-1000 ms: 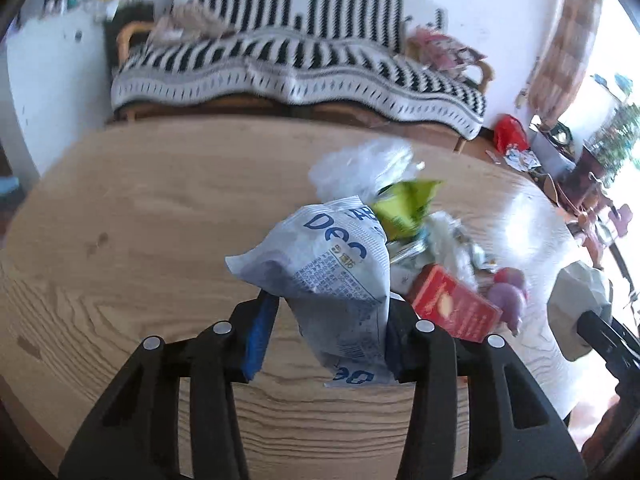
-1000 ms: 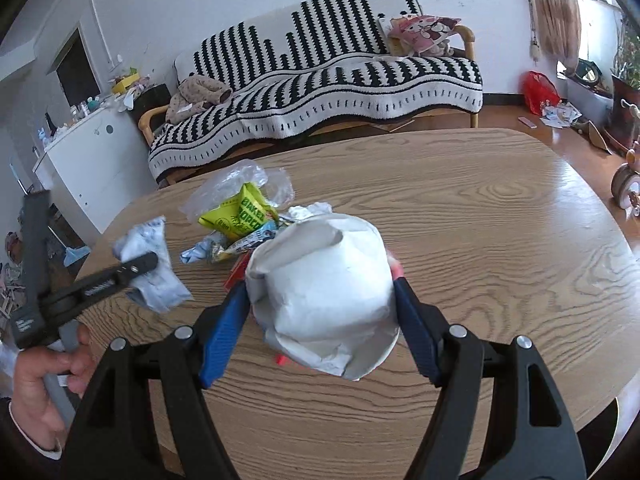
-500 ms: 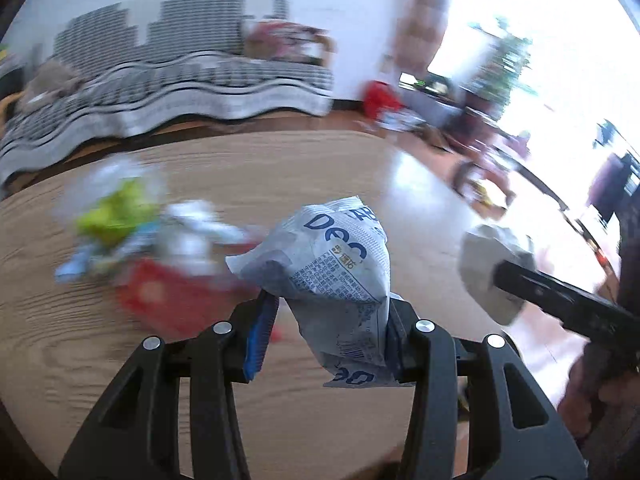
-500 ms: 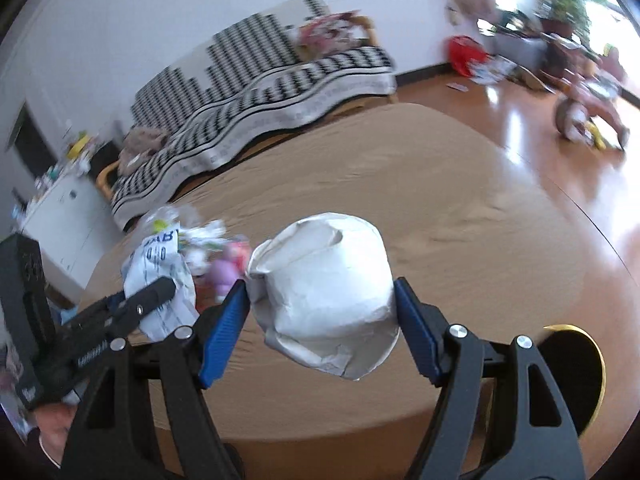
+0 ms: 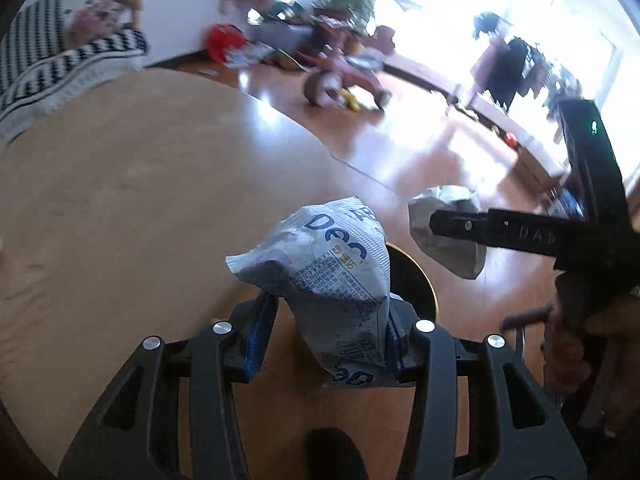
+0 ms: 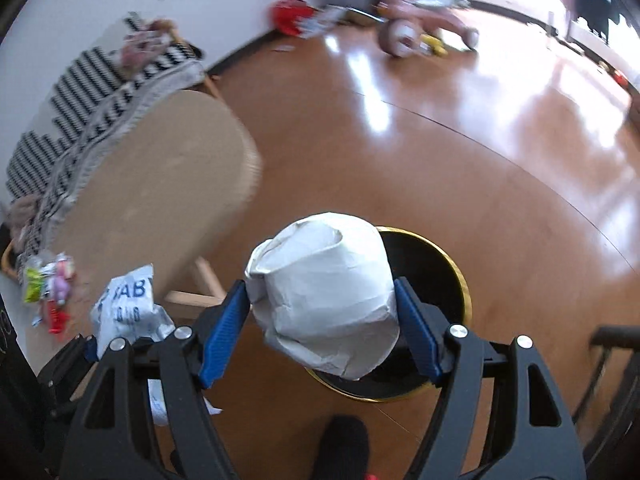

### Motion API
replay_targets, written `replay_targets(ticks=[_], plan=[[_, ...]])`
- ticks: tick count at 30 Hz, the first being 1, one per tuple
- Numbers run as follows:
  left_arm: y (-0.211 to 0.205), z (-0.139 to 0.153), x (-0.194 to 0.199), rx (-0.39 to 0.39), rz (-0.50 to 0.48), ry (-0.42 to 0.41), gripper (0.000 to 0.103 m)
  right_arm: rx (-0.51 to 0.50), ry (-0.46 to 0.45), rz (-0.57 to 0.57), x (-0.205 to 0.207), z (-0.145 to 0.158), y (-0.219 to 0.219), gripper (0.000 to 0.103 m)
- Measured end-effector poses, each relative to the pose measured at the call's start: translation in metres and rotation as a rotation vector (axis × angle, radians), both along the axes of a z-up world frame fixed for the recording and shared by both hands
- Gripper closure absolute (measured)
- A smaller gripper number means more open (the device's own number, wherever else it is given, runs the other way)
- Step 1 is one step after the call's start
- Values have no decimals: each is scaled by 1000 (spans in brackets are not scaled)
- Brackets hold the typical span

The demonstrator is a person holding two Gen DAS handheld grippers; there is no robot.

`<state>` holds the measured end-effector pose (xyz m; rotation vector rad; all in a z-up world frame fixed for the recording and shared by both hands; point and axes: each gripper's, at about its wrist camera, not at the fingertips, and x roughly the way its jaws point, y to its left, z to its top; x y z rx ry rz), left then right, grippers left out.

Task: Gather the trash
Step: 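Carry both bags to the black bin and open both grippers, then move both open tools back over the table toward the remaining trash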

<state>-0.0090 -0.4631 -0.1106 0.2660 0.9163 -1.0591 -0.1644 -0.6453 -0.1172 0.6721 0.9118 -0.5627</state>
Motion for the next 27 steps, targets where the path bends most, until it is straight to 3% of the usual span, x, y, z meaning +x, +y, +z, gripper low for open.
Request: replay_targets(ticks=[7,15,19,27], plan=[[-26,-33,-16,45,-46,32,58,8,46,-17,-12,-13,-12,31],[-43,-43,-4,56,-52,49,56,0,45,-14,-6,-9,-10,30],[-44,-44,-9,34,-46,46,31,-17,48,-35,-7,-8,-12,25],[-39,-33,2,4,-28,38,28,-25,34,-38,-5,-5,-14,25]])
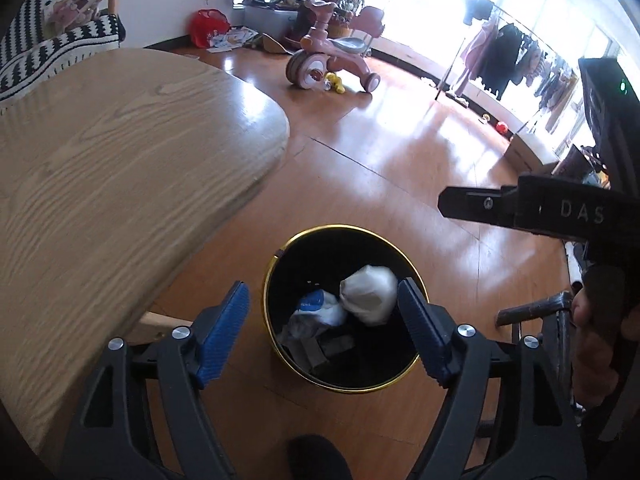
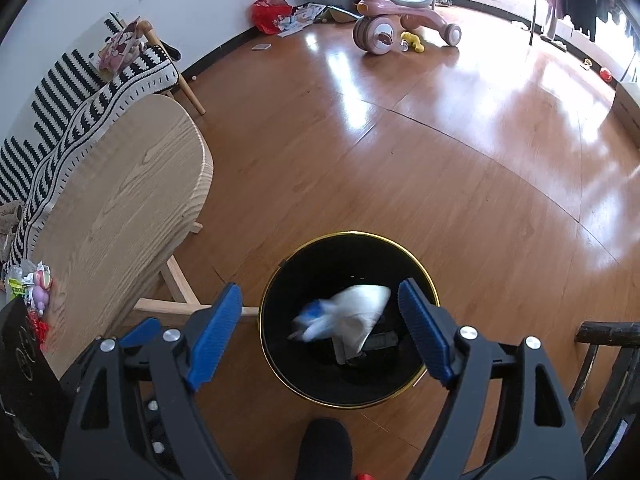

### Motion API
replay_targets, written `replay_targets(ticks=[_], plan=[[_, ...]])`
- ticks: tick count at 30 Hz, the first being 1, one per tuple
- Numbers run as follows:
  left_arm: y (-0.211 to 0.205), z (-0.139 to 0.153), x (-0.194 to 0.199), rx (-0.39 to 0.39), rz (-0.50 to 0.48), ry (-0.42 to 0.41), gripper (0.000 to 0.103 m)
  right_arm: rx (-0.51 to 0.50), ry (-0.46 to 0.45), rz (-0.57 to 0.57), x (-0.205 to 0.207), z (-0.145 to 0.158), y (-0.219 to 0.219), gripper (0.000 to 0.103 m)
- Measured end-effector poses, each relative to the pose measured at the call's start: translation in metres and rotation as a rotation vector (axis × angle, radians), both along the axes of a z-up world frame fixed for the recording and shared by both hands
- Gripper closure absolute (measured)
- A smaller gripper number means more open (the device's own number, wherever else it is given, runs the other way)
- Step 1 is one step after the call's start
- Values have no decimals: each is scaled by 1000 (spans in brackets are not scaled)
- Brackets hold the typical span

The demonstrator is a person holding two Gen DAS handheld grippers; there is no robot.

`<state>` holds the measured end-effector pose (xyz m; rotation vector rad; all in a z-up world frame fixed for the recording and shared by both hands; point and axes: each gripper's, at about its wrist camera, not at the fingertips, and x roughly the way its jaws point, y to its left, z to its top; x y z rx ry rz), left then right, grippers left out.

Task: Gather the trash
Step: 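Move both open tools back over the table toward the remaining trash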

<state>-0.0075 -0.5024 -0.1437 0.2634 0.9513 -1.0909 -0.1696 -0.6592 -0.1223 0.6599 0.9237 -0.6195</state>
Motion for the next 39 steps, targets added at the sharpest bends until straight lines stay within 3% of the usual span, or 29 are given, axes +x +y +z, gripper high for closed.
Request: replay_targets(ticks=[6,12,16,23,27,31,39], plan=[[31,29,18,-29,61,-31,19,-8,-33,35,14,10,9,20],[113,72,51,-69,210,-84,12,-21,-123,181,63,39,60,20],[180,94,79,-51,333,-133,11,-42,-165,351,119,63,127,19],[335,112,131,18,614,-204,11,-57,-230,619,209,91,263,18],[410,113,156,44,743,-207,11,-85,-262,781,242,95,338,18],[464,103,177,72,801,-195,11,-159,-249,958,271,86,403,18],[490,69,225,115,814,-144,11,-317,-165,1110,308,51,456,18]])
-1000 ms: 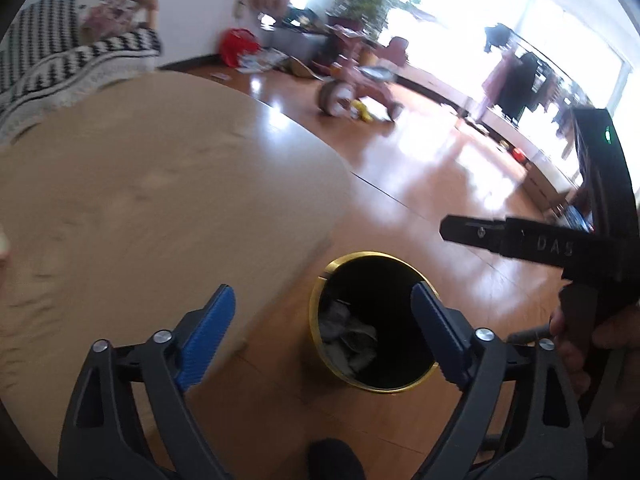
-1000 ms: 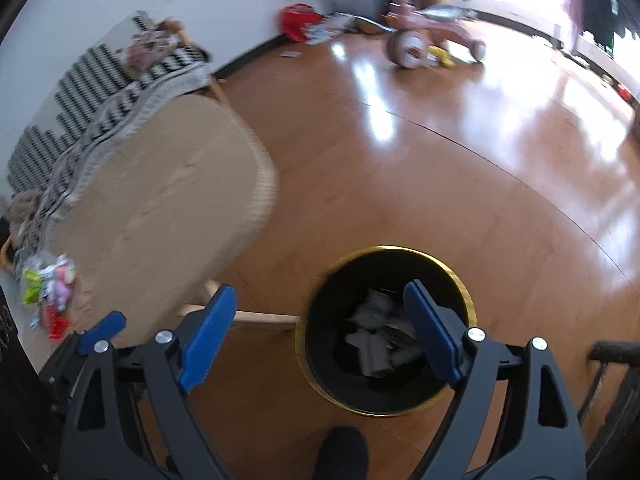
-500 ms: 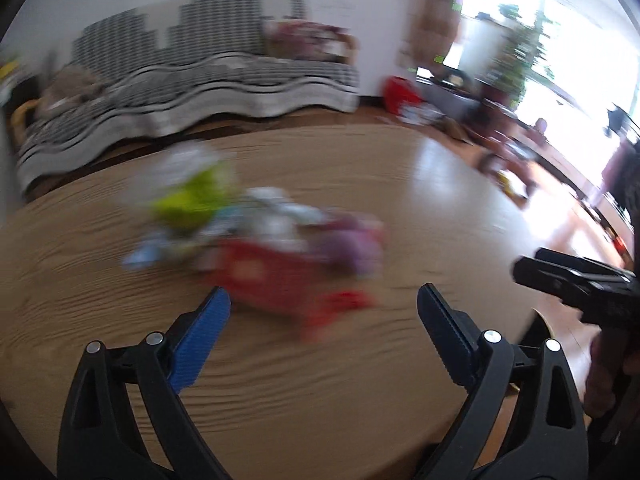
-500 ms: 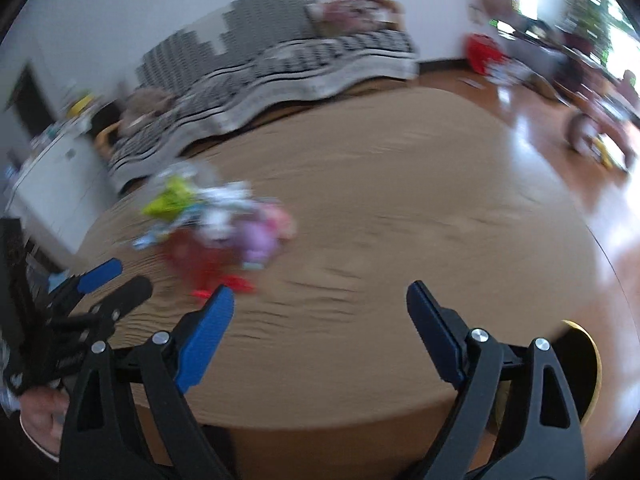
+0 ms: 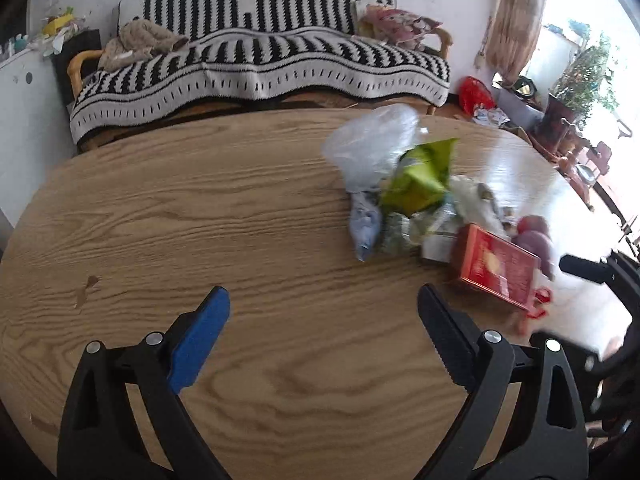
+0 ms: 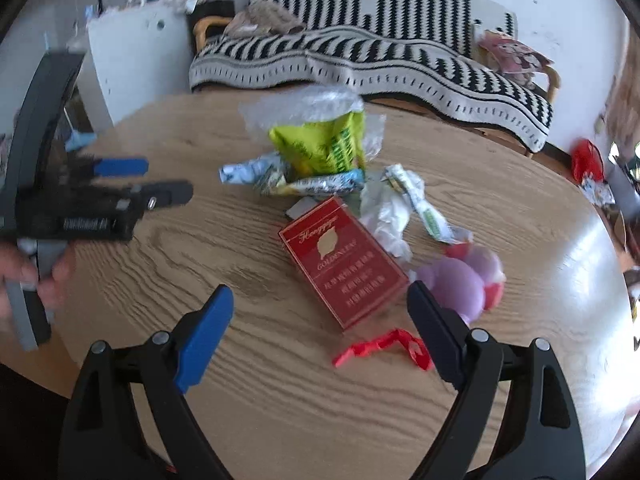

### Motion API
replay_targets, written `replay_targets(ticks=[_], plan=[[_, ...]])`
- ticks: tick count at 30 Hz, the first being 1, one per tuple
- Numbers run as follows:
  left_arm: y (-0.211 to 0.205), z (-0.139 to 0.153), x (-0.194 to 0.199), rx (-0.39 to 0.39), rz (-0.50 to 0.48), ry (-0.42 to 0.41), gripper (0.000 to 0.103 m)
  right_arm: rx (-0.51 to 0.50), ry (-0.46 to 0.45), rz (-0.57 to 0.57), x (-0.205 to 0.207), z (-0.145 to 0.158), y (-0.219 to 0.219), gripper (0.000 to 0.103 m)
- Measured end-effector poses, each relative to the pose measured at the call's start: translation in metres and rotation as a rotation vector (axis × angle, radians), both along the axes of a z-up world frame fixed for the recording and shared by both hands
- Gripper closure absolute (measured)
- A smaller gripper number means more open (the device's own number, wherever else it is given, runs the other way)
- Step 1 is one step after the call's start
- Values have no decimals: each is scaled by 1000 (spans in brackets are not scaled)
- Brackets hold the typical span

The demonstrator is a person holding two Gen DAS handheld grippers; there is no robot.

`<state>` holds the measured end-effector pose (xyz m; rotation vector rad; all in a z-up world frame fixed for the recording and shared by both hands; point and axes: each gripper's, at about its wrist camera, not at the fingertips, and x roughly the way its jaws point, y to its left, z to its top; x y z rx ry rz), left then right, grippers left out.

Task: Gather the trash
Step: 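Move both open tools back over the table toward the remaining trash, then grasp the red cigarette box with the right gripper while the left gripper grasps the crumpled blue wrapper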

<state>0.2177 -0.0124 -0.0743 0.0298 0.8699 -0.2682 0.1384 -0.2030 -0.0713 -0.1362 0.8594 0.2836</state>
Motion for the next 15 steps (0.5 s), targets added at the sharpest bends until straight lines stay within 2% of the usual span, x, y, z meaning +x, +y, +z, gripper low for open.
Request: replay_targets(ticks=[4,11,15], plan=[[-1,-13,23,-43,6,48,11,-64,-5,-5,17,-19,2,18],[-12,-35,61,-121,31,107,11,-90,-13,-10,42,-34,3,18],[-24,-39,68,-97,10,90,11,-60,7,-9,54,-36,-1,18]])
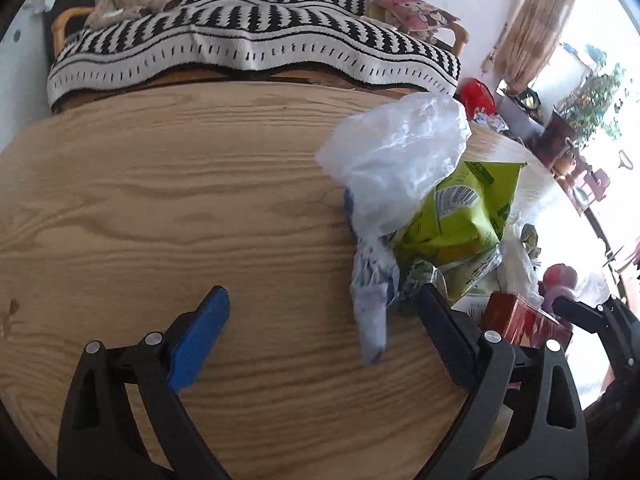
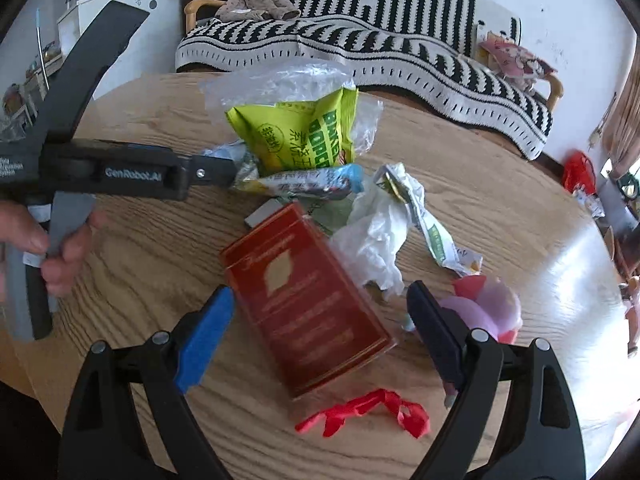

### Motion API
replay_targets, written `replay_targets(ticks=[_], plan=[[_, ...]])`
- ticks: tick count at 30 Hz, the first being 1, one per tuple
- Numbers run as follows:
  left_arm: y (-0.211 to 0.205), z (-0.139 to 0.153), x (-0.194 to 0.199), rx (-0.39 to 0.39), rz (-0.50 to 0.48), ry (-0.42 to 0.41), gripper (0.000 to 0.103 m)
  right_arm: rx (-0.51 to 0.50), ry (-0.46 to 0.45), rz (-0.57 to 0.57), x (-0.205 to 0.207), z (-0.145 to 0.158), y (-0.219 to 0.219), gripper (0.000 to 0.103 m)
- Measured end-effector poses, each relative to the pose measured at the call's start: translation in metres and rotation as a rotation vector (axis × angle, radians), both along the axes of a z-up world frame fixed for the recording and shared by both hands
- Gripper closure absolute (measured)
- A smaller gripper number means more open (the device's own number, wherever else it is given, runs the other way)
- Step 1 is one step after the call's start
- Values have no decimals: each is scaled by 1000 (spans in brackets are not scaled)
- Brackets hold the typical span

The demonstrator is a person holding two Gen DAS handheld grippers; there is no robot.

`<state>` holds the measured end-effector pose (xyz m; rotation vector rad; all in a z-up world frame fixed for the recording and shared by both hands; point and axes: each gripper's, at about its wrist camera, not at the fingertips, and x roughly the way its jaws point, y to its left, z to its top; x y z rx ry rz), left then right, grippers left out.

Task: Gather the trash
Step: 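Grasp the red cigarette box with the right gripper while the left gripper grasps the crumpled blue wrapper, then carry the box and wrapper to the bin and open both grippers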

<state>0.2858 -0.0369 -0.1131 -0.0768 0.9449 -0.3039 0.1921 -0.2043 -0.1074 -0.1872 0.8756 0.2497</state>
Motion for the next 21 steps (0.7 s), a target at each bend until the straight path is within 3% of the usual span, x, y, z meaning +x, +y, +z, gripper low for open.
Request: replay_targets(ticks=[1,3,5,8,9,11,21], plan=[[-2,0,1,-5,-9,-3,13,6,4,4,1,0,-1,20],[-4,0,1,-5,-15,-15,30,15,10,11,1,-1,-2,26],[-5,1,0,-6,-29,-5,67,17,8,25,-3,2,-1,34],[-3,3,-5,-12,-26,3,84,45,-2,40,-10,12,-1,58],[-2,5,-8,-3,-26,-2,85,56,-2,44,-13,16,-1,67],[1,13,-16,11,-29,-16,86,84,-3,53,-18,23,-3,71],[18,70,-86,97,-36,-112,87,215,1,51,-53,49,-3,75]])
